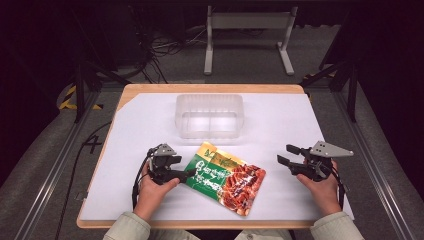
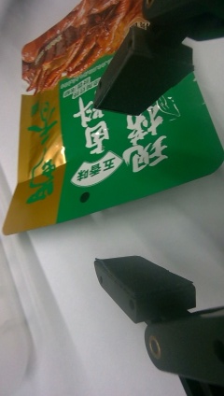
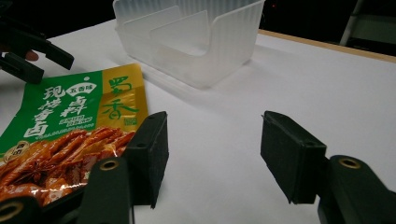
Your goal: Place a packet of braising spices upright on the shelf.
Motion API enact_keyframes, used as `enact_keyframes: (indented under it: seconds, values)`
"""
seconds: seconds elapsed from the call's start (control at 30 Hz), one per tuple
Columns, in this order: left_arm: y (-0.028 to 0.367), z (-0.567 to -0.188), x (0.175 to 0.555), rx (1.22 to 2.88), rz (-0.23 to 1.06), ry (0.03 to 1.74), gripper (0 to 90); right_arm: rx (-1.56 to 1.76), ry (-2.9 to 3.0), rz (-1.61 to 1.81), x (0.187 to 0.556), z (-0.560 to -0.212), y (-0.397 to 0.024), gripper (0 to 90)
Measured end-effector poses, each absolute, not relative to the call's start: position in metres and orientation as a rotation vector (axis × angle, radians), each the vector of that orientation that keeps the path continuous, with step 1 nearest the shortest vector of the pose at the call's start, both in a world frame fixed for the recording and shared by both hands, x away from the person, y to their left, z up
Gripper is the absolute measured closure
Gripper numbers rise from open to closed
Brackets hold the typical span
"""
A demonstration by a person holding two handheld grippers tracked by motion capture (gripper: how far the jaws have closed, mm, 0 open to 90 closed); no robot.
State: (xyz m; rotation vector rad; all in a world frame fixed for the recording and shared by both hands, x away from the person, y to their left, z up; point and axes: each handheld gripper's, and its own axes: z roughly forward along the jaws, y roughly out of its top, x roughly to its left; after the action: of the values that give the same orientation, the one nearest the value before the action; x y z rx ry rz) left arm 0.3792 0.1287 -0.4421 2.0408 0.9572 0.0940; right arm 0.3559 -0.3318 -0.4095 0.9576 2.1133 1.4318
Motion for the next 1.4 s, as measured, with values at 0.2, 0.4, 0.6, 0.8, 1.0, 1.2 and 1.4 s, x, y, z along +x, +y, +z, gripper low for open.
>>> enact_keyframes:
  seconds: [0.2, 0.4, 0.6, 0.8, 1.0, 1.2, 1.4]
  values:
    - [0.126, -0.445, 0.3799, 2.082, 0.047, 0.953, 20.1, 0.958, 2.117, 1.427, 0.3563, -0.4098, -0.3314, 41.2]
    - [0.1243, -0.4463, 0.3801, 2.1, 0.013, 0.937, 19.8, 0.957, 2.121, 1.424, 0.3563, -0.4101, -0.3308, 40.8]
    - [0.1238, -0.4474, 0.3803, 2.106, -0.029, 0.926, 20.6, 0.955, 2.125, 1.42, 0.3564, -0.4103, -0.3304, 40.2]
    - [0.1234, -0.4482, 0.3809, 2.106, -0.065, 0.921, 22.6, 0.957, 2.129, 1.418, 0.3569, -0.4107, -0.3301, 39.4]
    - [0.124, -0.4487, 0.3819, 2.094, -0.126, 0.911, 26.3, 0.952, 2.133, 1.416, 0.3571, -0.4111, -0.3294, 39.0]
    - [0.123, -0.449, 0.3814, 2.091, -0.153, 0.907, 31.7, 0.954, 2.132, 1.414, 0.3569, -0.4112, -0.329, 38.7]
    - [0.1213, -0.4492, 0.38, 2.099, -0.146, 0.892, 36.5, 0.924, 2.147, 1.36, 0.3559, -0.4117, -0.3238, 38.2]
